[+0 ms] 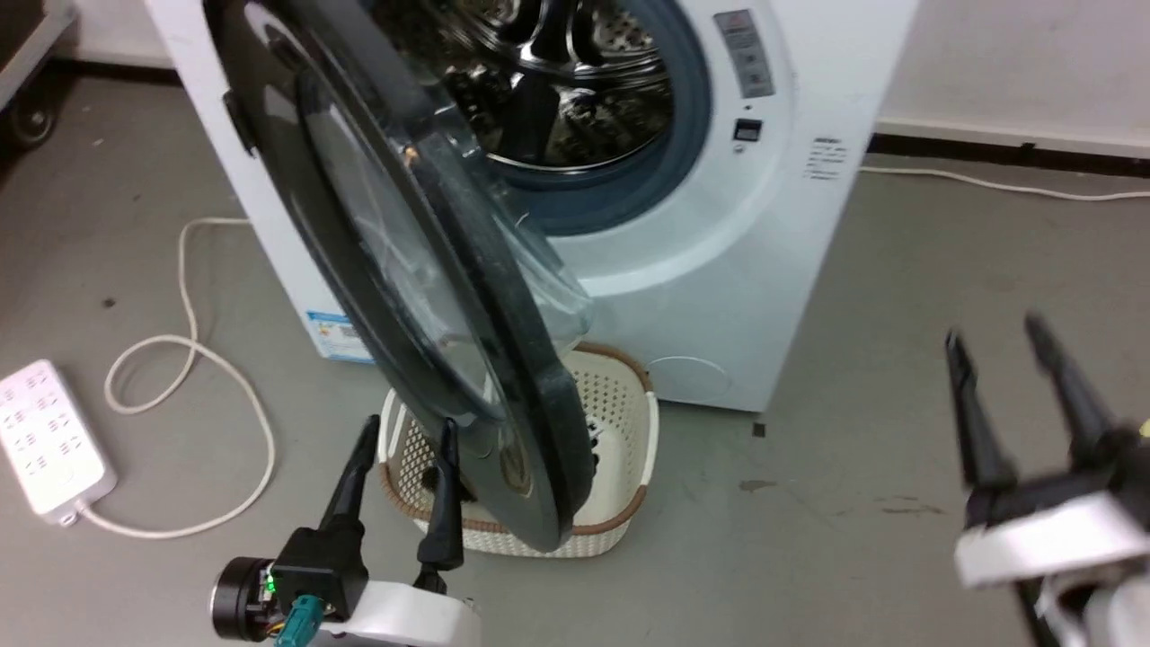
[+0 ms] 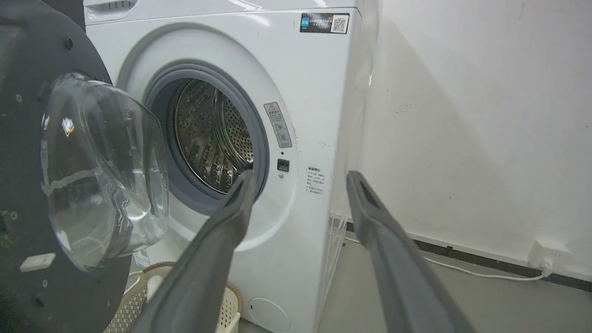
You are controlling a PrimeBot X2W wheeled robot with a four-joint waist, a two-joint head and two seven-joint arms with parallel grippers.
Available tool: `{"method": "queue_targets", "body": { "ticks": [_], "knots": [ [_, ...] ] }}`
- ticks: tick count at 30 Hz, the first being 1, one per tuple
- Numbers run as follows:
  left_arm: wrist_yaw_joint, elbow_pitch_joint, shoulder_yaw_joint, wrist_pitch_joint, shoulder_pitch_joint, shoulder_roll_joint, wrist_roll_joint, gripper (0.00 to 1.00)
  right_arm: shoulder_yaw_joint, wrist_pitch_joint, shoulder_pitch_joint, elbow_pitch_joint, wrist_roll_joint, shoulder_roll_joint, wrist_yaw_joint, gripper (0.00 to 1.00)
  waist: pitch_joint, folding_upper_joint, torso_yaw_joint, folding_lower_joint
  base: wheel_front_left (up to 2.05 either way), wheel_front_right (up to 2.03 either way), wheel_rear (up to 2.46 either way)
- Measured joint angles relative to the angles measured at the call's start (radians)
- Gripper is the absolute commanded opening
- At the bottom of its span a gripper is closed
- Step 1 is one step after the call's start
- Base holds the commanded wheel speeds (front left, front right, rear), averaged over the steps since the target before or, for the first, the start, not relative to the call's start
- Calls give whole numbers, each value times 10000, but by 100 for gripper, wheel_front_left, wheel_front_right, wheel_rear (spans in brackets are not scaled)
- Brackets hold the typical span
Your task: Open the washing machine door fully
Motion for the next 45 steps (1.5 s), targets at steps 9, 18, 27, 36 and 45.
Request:
{"method": "queue_targets", "body": {
  "ticks": [9,18,27,36,45],
  "knots": [
    [-324,69,213,0,105,-4,215,100,-836,-213,1963,-619,-1319,1701,0,100,28,0,-403,0,0,0,0],
    [36,242,384,0,105,-4,514,100,-583,-257,2216,-727,-920,1756,0,100,224,0,-581,2,0,0,0],
    [59,61,639,0,104,-4,263,0,-564,-257,2205,-857,-752,1758,0,100,226,0,-595,1,0,0,0],
    [571,-2146,1814,0,-84,-2,-104,0,-477,-257,2091,-959,-717,1760,0,100,167,0,-656,2,0,0,0],
    [497,-4788,2201,-13,-1511,2,240,0,-443,-257,2092,-934,-660,1764,0,100,37,0,-748,2,0,0,0]
  ]
}}
